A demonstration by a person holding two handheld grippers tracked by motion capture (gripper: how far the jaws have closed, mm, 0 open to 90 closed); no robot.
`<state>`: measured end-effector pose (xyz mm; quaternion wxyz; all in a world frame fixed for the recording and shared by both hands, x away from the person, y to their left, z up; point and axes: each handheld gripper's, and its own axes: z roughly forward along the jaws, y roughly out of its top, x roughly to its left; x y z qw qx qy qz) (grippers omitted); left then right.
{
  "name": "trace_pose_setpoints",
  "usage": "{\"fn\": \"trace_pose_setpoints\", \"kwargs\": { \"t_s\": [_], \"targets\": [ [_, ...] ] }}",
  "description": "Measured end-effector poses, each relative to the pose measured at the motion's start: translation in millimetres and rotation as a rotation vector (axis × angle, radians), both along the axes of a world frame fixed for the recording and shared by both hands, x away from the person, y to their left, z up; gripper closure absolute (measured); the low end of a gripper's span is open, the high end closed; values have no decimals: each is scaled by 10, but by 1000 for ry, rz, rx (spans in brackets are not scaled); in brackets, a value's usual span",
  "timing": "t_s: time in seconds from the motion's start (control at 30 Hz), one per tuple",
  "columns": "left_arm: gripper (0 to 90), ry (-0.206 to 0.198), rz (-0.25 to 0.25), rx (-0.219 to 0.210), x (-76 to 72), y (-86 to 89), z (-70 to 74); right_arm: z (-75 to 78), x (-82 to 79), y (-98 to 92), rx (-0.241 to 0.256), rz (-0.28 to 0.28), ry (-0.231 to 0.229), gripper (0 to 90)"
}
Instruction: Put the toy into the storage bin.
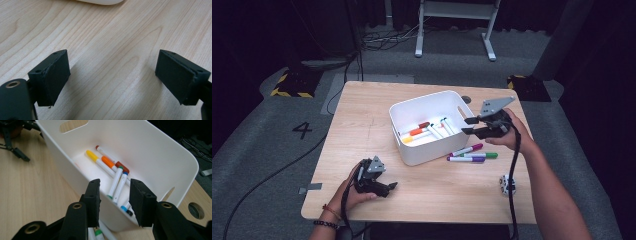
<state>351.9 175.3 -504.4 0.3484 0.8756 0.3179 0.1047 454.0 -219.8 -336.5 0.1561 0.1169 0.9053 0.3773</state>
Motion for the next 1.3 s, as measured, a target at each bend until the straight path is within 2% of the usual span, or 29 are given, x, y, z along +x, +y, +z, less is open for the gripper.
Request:
{"fn": "trace_pose_setpoints", "kwargs": {
  "t_s": [0.13,0.27,0.3,0.4,0.63,0.67,0.7,0.87,1.0,1.13,1.2,1.3],
  "targets": [
    [125,-2,0,1,1,0,0,-90,-188,-219,2,-2,2,613],
    [125,-2,-1,3,2,2,1,-283,-304,-351,-54,10,14,597],
    [125,-2,0,1,1,1,1,-354,-314,-370,-86,15,27,596],
    [125,-2,0,2,1,1,1,-546,-307,-382,-155,27,51,595],
    [125,-2,0,2,1,1,1,-955,-195,-312,-255,40,137,580],
    [125,1,-4,4,2,3,2,-991,-177,-306,-267,44,135,576],
    [125,0,-2,2,1,1,1,-1044,-158,-296,-283,27,153,575],
    [125,-1,0,1,1,0,1,-1198,-103,-289,-295,20,187,584],
    [125,-1,0,1,0,0,0,-1279,-91,-259,-305,21,193,582],
    [125,-1,-3,5,2,3,2,-1337,-109,-213,-334,59,191,617],
    [125,0,-4,4,1,2,2,-1305,-138,-207,-328,51,175,610],
    [125,-2,-4,5,2,3,2,-1224,-118,-244,-281,21,152,579]
  ]
}}
